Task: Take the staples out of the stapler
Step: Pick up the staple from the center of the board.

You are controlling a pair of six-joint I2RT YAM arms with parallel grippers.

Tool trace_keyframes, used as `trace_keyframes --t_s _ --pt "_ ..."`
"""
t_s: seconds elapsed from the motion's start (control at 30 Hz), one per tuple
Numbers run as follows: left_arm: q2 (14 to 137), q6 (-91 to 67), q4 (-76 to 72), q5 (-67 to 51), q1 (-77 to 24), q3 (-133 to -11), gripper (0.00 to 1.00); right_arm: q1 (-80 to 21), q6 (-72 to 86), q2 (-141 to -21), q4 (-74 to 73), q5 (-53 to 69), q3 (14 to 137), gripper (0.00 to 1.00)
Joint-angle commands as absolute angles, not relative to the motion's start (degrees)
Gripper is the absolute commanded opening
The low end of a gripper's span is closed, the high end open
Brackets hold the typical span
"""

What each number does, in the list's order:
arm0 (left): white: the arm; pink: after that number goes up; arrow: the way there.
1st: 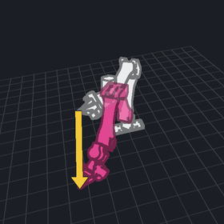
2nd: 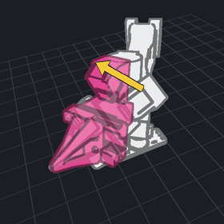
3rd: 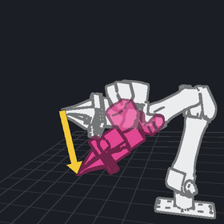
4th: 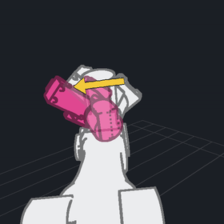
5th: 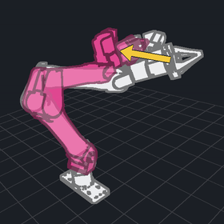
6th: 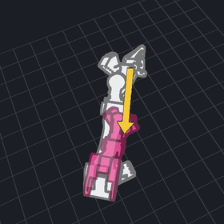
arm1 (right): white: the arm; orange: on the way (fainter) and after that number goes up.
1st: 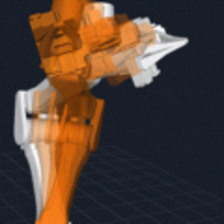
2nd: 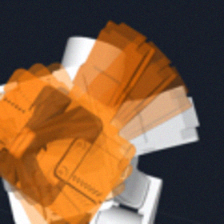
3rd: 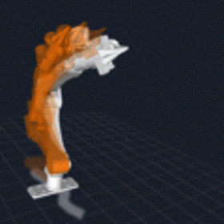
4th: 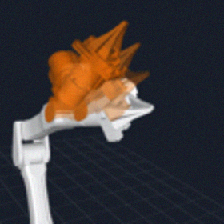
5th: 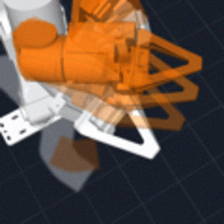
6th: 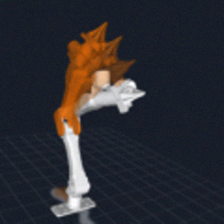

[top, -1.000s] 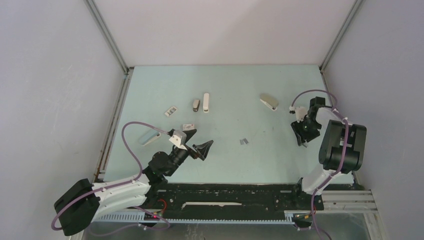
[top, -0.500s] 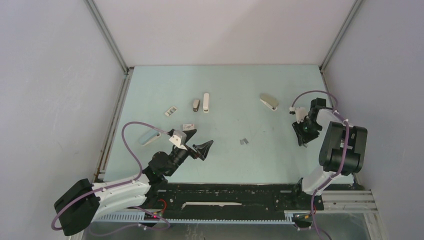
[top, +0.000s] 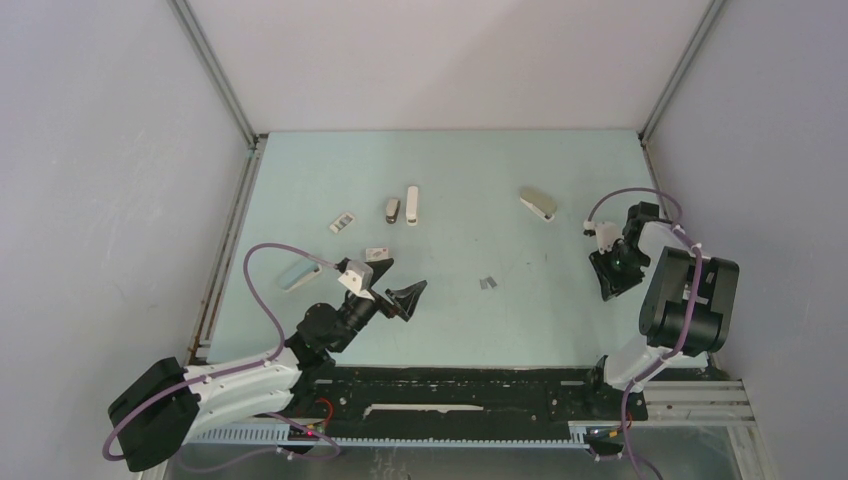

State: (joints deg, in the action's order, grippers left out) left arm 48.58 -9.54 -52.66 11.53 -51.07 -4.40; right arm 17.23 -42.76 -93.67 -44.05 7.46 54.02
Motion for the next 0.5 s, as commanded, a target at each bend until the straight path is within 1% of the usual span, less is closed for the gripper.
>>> trace_keyframes --t_s 0.0,0.1,0.2,0.3,0.47 --pt "47.68 -9.23 -55.54 11.23 -50.8 -2.82 1.0 17.45 -43.77 -94.32 -43.22 8.01 53.83 0.42" --pt "47.72 -9.23 -55.53 11.09 -50.82 -2.86 1.0 17.21 -43.7 -95.3 -42.16 7.68 53.88 0.38" --pt "47.65 -9.23 -55.46 11.08 -50.85 -2.77 1.0 16.41 -43.07 -95.79 -41.1 7.35 53.86 0.27" --pt "47.42 -9.24 -55.47 11.18 -50.82 -2.73 1.0 14.69 -42.6 -96.06 -40.7 6.59 53.84 0.21" --pt "46.79 -9.27 -55.45 11.3 -50.82 -2.38 1.0 9.91 -41.95 -95.11 -40.75 6.07 53.88 0.18"
